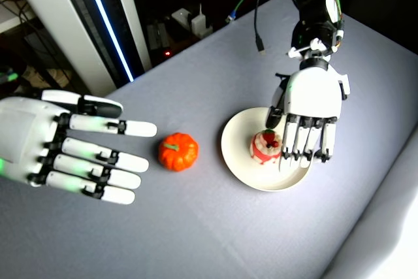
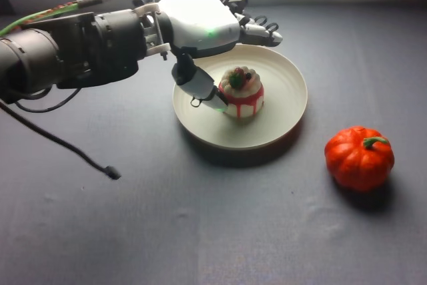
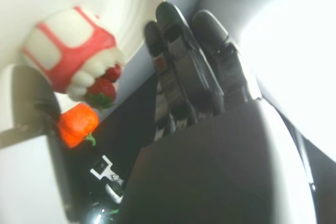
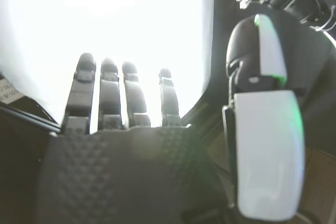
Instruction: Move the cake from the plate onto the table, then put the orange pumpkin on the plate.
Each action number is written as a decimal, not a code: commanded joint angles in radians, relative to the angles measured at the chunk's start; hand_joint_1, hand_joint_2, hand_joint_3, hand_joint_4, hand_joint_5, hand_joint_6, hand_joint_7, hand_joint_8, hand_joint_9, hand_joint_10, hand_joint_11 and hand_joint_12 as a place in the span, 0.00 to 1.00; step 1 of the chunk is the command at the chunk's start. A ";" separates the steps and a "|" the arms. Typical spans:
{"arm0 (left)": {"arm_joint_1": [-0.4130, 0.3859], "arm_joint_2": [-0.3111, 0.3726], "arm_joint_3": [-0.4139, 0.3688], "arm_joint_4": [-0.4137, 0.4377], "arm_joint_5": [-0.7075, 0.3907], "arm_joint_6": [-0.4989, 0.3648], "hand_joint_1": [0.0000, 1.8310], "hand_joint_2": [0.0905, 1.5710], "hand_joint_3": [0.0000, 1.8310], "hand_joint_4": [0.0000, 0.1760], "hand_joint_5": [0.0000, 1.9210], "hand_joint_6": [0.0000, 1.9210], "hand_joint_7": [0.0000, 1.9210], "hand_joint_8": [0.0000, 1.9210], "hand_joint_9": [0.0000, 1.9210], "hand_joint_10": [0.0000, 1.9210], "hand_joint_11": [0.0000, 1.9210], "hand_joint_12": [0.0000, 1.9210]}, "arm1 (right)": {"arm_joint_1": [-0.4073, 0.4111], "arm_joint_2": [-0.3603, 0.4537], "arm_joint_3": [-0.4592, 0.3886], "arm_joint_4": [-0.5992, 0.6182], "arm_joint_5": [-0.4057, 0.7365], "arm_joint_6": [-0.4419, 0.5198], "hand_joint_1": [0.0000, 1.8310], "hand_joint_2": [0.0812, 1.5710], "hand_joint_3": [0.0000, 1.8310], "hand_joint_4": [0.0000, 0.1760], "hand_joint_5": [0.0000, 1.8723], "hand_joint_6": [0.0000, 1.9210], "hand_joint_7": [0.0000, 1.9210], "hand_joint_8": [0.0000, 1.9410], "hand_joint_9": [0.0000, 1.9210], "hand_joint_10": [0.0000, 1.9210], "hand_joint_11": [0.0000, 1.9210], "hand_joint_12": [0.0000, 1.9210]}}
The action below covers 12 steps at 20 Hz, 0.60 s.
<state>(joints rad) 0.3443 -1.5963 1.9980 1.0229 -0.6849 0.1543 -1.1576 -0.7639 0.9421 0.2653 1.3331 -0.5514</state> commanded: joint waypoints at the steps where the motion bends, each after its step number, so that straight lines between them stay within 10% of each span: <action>1: -0.013 -0.006 0.016 -0.055 -0.063 0.003 0.49 0.57 0.01 0.00 0.17 0.00 0.22 0.00 0.34 0.03 0.05 0.79 | 0.014 0.009 0.006 0.011 0.139 0.010 0.37 0.65 0.00 0.98 0.00 0.00 0.00 0.00 0.00 0.00 0.00 0.00; 12: 0.037 -0.079 0.092 -0.106 -0.084 0.003 0.51 0.57 0.00 0.00 0.20 0.00 0.23 0.00 0.34 0.01 0.03 0.74 | 0.015 0.019 0.006 0.005 0.167 0.015 0.38 0.67 0.01 1.00 0.00 0.00 0.00 0.00 0.00 0.00 0.00 0.00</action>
<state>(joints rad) 0.3832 -1.6817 2.0926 0.9688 -0.7071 0.1555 -1.1557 -0.7536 0.9421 0.2569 1.3705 -0.5484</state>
